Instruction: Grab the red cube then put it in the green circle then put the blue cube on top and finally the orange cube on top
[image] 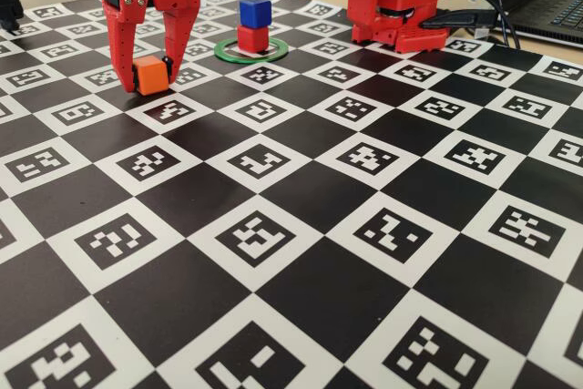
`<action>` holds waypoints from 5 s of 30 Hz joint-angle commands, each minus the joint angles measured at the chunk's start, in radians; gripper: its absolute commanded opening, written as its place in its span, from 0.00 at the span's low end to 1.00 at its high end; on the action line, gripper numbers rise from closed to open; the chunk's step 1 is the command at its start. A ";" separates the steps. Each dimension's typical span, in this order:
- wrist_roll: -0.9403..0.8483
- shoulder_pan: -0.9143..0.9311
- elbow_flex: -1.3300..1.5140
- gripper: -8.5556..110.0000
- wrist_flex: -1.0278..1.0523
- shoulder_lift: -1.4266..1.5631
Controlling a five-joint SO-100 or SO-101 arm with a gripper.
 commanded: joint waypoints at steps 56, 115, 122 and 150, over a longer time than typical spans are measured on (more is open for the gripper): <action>-0.466 0.302 0.802 0.17 0.265 1.175; -0.548 0.370 0.936 0.37 0.195 1.189; -0.525 0.370 0.920 0.43 0.219 1.198; -0.500 0.328 0.704 0.44 0.442 1.361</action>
